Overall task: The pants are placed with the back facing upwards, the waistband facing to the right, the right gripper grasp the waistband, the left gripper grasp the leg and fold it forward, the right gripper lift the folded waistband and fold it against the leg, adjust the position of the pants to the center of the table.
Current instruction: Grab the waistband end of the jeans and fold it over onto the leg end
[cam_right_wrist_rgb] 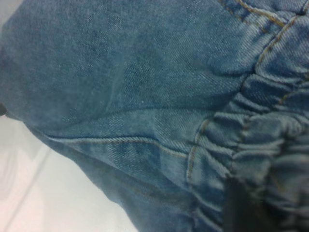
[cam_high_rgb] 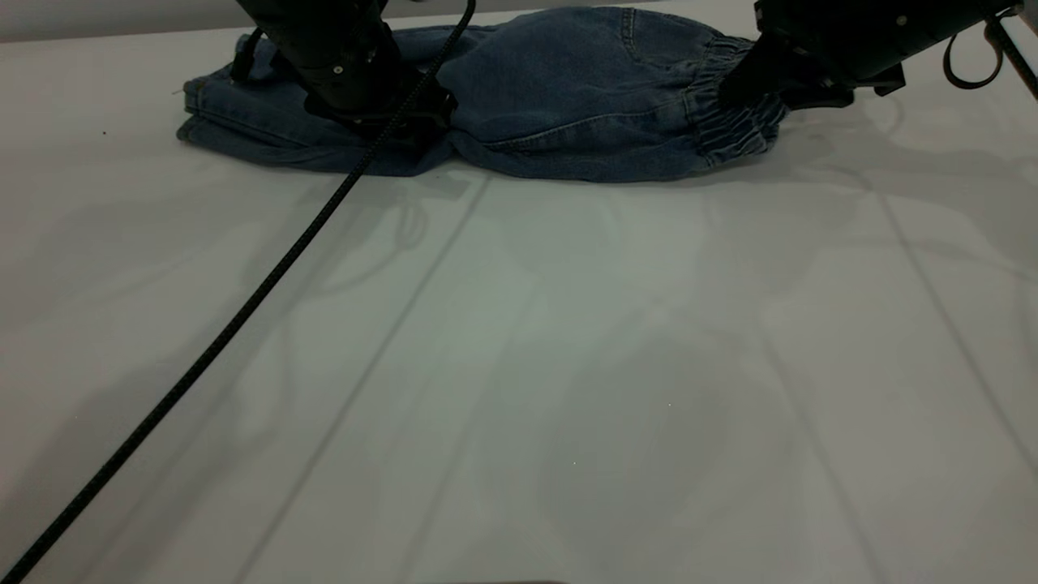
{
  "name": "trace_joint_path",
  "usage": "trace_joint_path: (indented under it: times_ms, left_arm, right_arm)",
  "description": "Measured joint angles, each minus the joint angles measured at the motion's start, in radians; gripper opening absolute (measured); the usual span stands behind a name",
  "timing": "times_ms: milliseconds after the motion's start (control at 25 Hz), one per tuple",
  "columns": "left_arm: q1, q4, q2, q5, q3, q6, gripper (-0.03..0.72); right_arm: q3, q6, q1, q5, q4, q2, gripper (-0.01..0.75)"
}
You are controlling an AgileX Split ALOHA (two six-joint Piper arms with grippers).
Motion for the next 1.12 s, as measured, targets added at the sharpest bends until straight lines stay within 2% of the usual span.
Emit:
trace_joint_path:
  times_ms: [80, 160, 280, 440, 640, 840, 1120]
  left_arm:
    - [0.000, 0.000, 0.000, 0.001, 0.000, 0.000, 0.443]
    - [-0.001, 0.000, 0.000, 0.036, -0.016, 0.000, 0.443]
    - [-0.002, 0.000, 0.000, 0.194, -0.094, 0.000, 0.443]
    - [-0.002, 0.002, 0.000, 0.397, -0.260, 0.000, 0.443]
    - [0.013, 0.004, -0.001, 0.539, -0.411, 0.002, 0.443]
    - [0.058, 0.007, 0.016, 0.552, -0.421, 0.002, 0.443]
    - [0.064, 0.007, 0.138, 0.446, -0.422, 0.002, 0.443]
  right_arm:
    - [0.000, 0.002, 0.000, 0.009, 0.000, 0.001, 0.060]
    - [0.000, 0.011, -0.001, 0.015, -0.005, 0.001, 0.053]
    - [0.000, 0.049, -0.022, 0.028, -0.058, -0.014, 0.052]
    - [0.000, 0.134, -0.088, 0.039, -0.169, -0.083, 0.052]
    - [0.000, 0.224, -0.154, 0.050, -0.292, -0.187, 0.052]
    - [0.000, 0.245, -0.164, 0.109, -0.321, -0.258, 0.052]
    - [0.000, 0.249, -0.104, 0.169, -0.309, -0.291, 0.052]
